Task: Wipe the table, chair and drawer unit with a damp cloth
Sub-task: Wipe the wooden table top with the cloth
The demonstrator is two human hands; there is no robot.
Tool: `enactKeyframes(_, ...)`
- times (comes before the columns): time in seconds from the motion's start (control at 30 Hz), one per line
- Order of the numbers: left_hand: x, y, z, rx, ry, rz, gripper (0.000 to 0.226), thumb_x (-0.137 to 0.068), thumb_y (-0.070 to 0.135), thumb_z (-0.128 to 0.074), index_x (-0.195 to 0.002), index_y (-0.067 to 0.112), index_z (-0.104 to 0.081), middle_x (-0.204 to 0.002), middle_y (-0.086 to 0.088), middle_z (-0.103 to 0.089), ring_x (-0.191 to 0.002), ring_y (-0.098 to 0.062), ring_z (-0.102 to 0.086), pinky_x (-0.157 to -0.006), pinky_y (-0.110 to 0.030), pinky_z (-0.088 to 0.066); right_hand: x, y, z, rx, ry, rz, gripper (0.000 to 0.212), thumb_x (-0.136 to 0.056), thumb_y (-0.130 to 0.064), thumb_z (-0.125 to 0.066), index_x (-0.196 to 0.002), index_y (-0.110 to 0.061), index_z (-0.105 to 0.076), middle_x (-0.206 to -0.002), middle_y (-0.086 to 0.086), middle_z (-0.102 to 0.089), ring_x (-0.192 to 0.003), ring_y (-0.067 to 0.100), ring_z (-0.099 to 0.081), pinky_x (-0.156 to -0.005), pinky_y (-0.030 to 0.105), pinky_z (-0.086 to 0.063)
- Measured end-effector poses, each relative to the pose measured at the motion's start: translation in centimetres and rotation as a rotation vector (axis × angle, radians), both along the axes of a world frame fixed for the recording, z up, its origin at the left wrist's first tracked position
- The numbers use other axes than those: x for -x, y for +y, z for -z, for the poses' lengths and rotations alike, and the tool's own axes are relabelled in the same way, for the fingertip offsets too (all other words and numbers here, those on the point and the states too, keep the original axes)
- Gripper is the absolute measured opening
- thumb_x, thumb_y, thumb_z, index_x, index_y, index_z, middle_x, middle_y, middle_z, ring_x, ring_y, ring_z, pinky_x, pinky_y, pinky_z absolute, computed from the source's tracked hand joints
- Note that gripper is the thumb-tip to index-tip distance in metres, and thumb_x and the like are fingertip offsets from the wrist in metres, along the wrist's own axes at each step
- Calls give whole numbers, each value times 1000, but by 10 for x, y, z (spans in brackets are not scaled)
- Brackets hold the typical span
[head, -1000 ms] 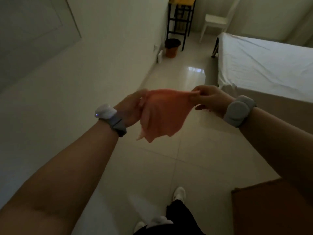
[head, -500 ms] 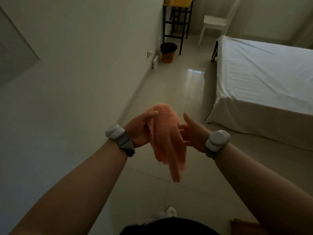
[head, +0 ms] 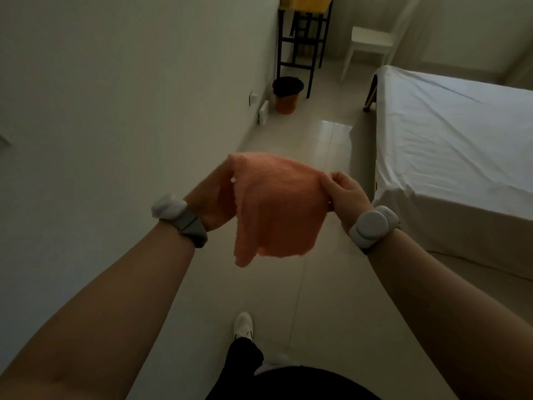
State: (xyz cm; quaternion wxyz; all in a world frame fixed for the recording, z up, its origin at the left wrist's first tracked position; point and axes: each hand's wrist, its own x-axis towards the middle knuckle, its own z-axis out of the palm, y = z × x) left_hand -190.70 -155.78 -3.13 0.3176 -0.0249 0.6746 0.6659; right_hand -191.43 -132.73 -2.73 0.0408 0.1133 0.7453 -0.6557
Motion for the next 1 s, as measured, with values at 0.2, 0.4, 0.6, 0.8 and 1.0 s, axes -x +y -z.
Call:
enactKeyframes(0.2, 114, -6, 15, -2, 54, -124, 36, -96, 16, -44, -128, 1, -52, -116, -18, -61, -97, -25, -61, -87, -39, -50, 96, -9, 4, -100, -22, 88, 18, -94, -19, -53, -100, -5, -61, -86, 9, -60, -78, 20, -56, -77, 40, -53)
enactKeyframes(0.4, 219, 19, 37, 238, 220, -270, 34, -85, 17, -65, -116, 6, -57, -107, -14, -62, -96, -28, -59, -84, -39, -52, 171, 13, 26, -394, -45, 218, 18, -93, -25, -55, -105, -14, -61, -82, -3, -58, -63, 7, -51, -44, 12, -39)
enactKeyframes(0.6, 283, 52, 39, 389, 454, -138, 57, -81, 24, -67, -133, 22, -44, -95, 5, -58, -92, -16, -59, -74, -18, -46, 229, 49, 36, -397, -44, 96, 27, -93, -22, -55, -120, -19, -57, -105, 4, -59, -80, 10, -56, -72, 25, -47)
enactKeyframes(0.8, 368, 112, 23, 719, 690, 222, 37, -82, 22, -66, -118, 17, -60, -109, -2, -62, -96, -17, -59, -78, -22, -45, 316, 110, 33, -856, 17, -201, 13, -81, -20, -65, -93, -25, -63, -81, -10, -54, -83, 16, -58, -59, 16, -34)
enactKeyframes(1.0, 445, 171, 15, 1033, 793, 347, 24, -90, 34, -54, -101, 16, -65, -103, -5, -54, -99, -24, -50, -89, -34, -40, 394, 181, 27, -850, 22, -258, 13, -84, -27, -58, -72, -25, -54, -84, -7, -55, -78, 14, -54, -70, 27, -41)
